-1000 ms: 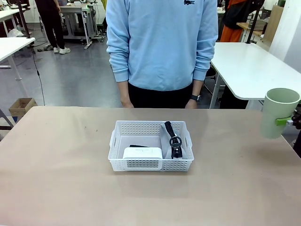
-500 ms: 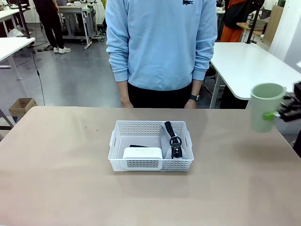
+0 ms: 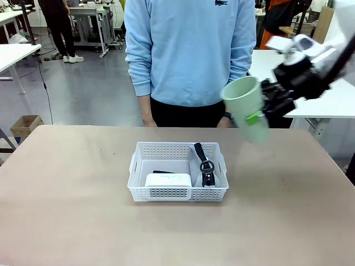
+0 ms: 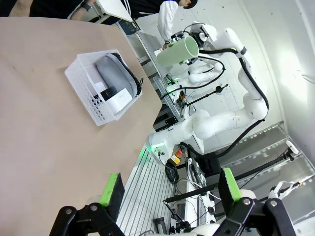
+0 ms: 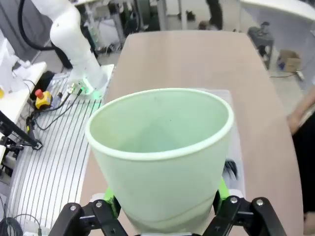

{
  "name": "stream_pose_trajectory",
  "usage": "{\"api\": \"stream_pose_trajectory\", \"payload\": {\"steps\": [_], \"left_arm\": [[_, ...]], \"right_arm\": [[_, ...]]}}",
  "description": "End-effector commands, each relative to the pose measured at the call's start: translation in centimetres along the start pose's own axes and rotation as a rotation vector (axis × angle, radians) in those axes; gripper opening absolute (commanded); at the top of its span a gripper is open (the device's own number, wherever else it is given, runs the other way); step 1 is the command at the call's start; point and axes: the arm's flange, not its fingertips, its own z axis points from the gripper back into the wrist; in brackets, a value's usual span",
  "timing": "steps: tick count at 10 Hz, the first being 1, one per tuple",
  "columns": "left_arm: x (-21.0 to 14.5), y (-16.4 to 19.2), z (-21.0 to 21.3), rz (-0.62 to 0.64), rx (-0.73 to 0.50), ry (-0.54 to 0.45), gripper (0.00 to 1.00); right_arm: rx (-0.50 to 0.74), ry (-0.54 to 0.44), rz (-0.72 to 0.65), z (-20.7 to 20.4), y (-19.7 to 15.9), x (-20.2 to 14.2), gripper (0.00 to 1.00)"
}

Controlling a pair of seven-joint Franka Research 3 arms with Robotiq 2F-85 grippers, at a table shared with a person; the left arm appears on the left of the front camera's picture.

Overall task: Efficiently arrange items inside the basket to fit them all.
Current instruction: Pick up the Reusable plastic cup and place it inside the Organizing basket.

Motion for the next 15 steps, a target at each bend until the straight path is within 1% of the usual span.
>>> {"api": "stream_pose_trajectory", "payload": {"steps": [1,2,3,4,5,6,7,8,11,12,13,15], "left_arm": [[-0.2,-0.4,0.1,0.002,0.008,0.006,1.0],[-0.2,-0.4,0.1,0.002,0.008,0.006,1.0],[-0.2,-0.4,0.1,0.002,0.008,0.006,1.0],[-0.2,-0.4,0.1,0.002,0.008,0.006,1.0],[-0.2,-0.4,0.1,0.002,0.008,0.006,1.0],[-0.2,-0.4,0.1,0.002,0.008,0.006,1.0],[-0.2,-0.4,0.1,0.002,0.008,0.006,1.0],[-0.2,-0.4,0.1,0.002,0.008,0.006,1.0],[-0.2,-0.4,0.1,0.002,0.008,0.006,1.0],[-0.2,-0.4,0.1,0.002,0.008,0.006,1.0],[-0.2,-0.4,0.1,0.002,0.008,0.006,1.0],[-0.2,-0.4,0.1,0.002,0.008,0.006,1.0]], "right_arm": [[0.013,0.156,0.002,-5.8,0.2,3.8,0.86],[-0.033,0.253,-0.012,-10.1,0.6,6.6,0.86],[-0.07,0.341,-0.042,-13.4,0.7,8.2,0.86],[-0.09,0.39,-0.04,-16.5,0.8,9.0,0.86],[-0.141,0.446,-0.021,-18.6,0.8,9.3,0.86],[-0.175,0.456,-0.004,-19.1,0.7,9.2,0.86],[-0.199,0.418,0.042,-16.2,1.2,9.1,0.86],[-0.127,0.409,0.027,-19.6,2.3,8.9,0.86],[-0.127,0.409,0.027,-19.6,2.3,8.9,0.86],[-0.138,0.425,0.037,-19.6,1.8,8.6,0.86],[-0.151,0.472,0.013,-21.3,1.0,9.2,0.86],[-0.157,0.567,-0.014,-23.3,-0.7,11.6,0.86]]}}
